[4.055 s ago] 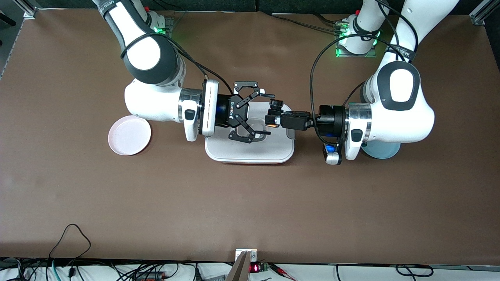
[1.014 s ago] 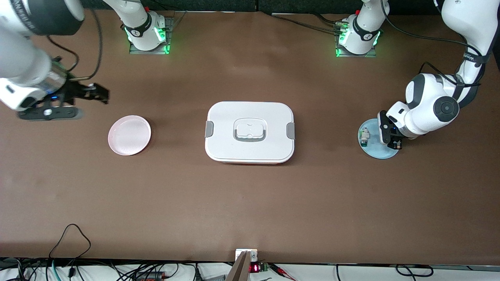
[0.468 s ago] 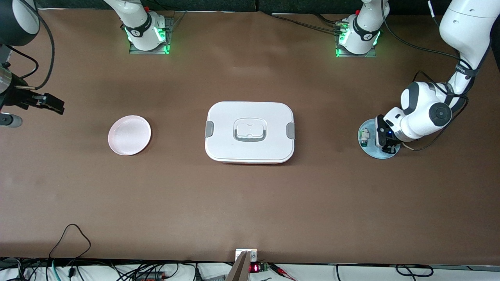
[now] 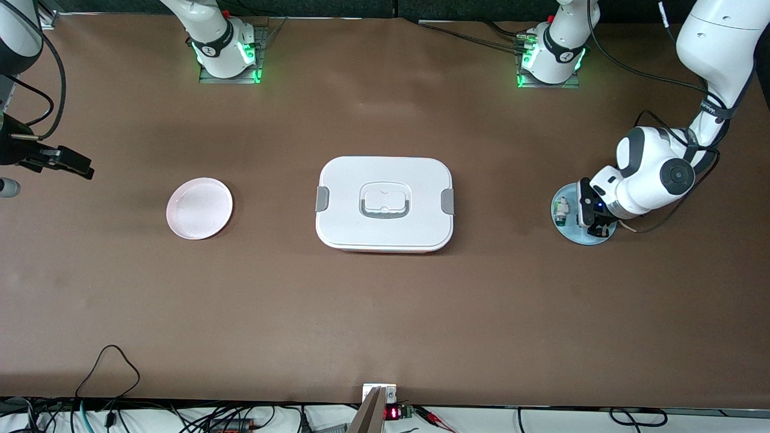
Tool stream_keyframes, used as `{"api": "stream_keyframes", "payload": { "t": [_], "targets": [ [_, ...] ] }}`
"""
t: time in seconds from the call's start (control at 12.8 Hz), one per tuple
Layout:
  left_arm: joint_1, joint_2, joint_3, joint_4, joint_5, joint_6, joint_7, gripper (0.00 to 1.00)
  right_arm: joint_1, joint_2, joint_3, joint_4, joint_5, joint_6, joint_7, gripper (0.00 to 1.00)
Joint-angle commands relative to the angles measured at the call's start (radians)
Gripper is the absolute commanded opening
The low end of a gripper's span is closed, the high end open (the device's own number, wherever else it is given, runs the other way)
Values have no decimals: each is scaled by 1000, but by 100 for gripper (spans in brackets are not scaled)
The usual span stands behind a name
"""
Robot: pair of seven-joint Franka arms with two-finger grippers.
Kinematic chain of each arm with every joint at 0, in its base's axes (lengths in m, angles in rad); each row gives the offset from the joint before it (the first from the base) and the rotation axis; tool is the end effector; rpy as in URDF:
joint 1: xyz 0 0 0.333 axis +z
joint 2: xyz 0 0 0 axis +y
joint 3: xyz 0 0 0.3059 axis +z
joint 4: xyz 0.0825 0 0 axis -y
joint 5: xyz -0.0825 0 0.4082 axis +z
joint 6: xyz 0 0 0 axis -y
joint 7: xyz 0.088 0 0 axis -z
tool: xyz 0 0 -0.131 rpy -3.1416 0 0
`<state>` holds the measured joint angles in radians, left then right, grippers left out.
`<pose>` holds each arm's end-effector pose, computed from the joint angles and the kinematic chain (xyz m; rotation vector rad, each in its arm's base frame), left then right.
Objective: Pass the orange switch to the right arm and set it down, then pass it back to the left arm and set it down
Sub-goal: 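Carry the switch to the blue plate with the left gripper while the right gripper withdraws, then lower the switch onto the blue plate and open the left gripper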
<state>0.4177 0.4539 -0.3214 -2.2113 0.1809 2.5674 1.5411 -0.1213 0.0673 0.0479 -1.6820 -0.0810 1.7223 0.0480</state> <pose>0.5474 0.0395 0.1211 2.1605 -2.1691 -0.0156 0.6014 -0.0543 0.5084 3.0605 -0.1657 -0.0427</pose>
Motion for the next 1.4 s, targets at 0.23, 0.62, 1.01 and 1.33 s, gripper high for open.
{"api": "stream_keyframes", "payload": {
  "t": [0.23, 0.62, 1.01, 1.33],
  "targets": [
    [24, 12, -12, -4, 14, 2, -19, 100, -12, -153, 6, -190, 18, 102, -25, 100],
    [26, -6, -12, 18, 14, -47, -42, 100, -12, -145, 6, -119, 27, 22, -24, 100],
    [16, -98, -18, 93, 12, -191, -111, 100, -11, -130, 7, -93, 69, -26, -30, 100],
    [22, -129, -50, 264, -18, -484, -381, 100, -14, -129, 7, -73, 67, -26, -31, 100]
  ]
}}
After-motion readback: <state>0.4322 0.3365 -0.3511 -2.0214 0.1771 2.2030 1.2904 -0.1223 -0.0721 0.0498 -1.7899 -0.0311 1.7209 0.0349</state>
